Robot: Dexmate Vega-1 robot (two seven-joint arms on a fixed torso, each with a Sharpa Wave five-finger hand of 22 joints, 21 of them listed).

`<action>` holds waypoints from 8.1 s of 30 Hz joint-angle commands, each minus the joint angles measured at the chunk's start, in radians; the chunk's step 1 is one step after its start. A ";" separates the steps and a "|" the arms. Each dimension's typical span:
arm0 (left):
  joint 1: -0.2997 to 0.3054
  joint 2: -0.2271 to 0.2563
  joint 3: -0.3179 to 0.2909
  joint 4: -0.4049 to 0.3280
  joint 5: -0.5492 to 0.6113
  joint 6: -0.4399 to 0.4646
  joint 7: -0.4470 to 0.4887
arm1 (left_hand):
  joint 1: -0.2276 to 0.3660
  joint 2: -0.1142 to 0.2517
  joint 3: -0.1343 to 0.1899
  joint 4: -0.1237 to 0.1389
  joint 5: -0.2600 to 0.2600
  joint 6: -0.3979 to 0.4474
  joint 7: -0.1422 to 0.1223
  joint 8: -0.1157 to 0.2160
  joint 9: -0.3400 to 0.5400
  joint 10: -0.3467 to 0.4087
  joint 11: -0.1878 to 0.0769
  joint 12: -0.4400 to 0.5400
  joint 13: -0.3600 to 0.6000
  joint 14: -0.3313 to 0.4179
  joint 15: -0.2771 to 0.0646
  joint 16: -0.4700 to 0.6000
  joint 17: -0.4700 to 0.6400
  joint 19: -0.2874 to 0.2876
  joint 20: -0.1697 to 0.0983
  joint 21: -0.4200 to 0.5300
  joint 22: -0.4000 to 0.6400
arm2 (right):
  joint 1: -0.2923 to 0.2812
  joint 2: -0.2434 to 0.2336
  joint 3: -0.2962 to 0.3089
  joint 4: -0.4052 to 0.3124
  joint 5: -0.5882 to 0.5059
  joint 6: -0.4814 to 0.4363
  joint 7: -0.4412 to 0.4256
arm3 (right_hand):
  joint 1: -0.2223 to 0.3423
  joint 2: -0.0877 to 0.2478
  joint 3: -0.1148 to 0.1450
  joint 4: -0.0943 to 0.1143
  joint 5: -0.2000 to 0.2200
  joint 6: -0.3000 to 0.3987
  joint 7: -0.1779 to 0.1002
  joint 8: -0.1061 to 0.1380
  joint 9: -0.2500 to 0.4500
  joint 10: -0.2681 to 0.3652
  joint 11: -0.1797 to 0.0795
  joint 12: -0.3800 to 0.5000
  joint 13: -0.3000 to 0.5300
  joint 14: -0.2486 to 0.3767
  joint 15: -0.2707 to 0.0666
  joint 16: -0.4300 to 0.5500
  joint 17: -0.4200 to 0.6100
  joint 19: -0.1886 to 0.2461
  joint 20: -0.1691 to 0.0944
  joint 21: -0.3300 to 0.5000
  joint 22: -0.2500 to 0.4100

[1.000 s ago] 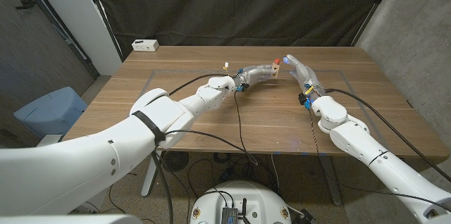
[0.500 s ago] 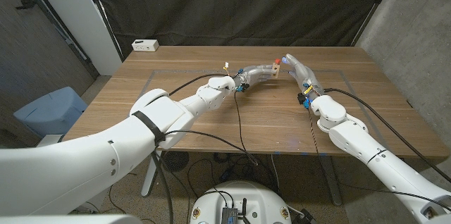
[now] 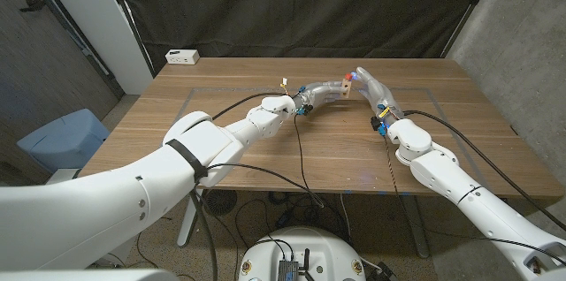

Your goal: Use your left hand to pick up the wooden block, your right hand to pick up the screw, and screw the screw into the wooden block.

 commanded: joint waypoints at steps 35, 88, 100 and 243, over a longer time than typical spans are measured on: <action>-0.013 -0.006 0.011 0.002 -0.001 0.060 0.042 | -0.010 -0.003 0.008 0.001 0.006 0.009 0.003 0.009 0.005 0.000 0.003 0.006 0.002 0.000 -0.061 0.001 0.003 -0.005 0.000 0.005 0.005 | -0.008 -0.001 -0.005 -0.007 -0.001 -0.011 -0.012 | -0.042 0.010 -0.005 0.024 -0.003 0.020 -0.002 0.007 0.000 -0.003 -0.005 0.009 0.001 -0.059 -0.001 0.009 0.007 -0.007 0.003 0.002 0.001; 0.003 0.013 0.022 -0.057 0.002 0.096 0.051 | -0.013 -0.002 0.012 0.001 0.006 0.010 0.002 0.009 0.005 0.001 0.003 0.006 0.002 0.000 -0.061 0.000 0.003 -0.005 -0.001 0.005 0.005 | -0.057 -0.032 -0.001 -0.089 -0.023 -0.032 -0.035 | -0.044 0.015 -0.003 0.018 -0.001 0.042 -0.006 0.011 0.000 0.011 -0.014 0.013 0.000 -0.051 -0.006 0.010 -0.001 -0.005 0.004 0.004 0.001; 0.002 0.013 0.024 -0.059 0.003 0.099 0.052 | -0.015 -0.003 0.013 0.001 0.006 0.011 0.001 0.009 0.005 0.001 0.003 0.006 0.002 0.000 -0.062 0.000 0.003 -0.005 -0.001 0.005 0.005 | -0.062 -0.032 -0.005 -0.098 -0.027 -0.037 -0.035 | -0.045 0.016 -0.003 0.016 -0.001 0.043 -0.006 0.010 0.000 0.012 -0.015 0.013 0.000 -0.051 -0.006 0.010 -0.002 -0.005 0.004 0.004 0.000; 0.006 -0.004 0.004 -0.001 0.006 -0.005 -0.023 | -0.024 -0.002 0.020 0.000 0.006 0.010 0.006 0.008 0.005 0.001 0.003 0.006 0.001 0.001 -0.059 0.001 0.003 -0.004 0.000 0.006 0.005 | -0.062 -0.024 0.018 -0.075 0.009 0.002 -0.020 | -0.074 0.014 -0.003 0.011 0.001 -0.023 0.014 0.006 0.001 -0.013 0.016 0.010 0.001 -0.066 0.003 0.006 -0.003 -0.024 0.000 0.003 0.001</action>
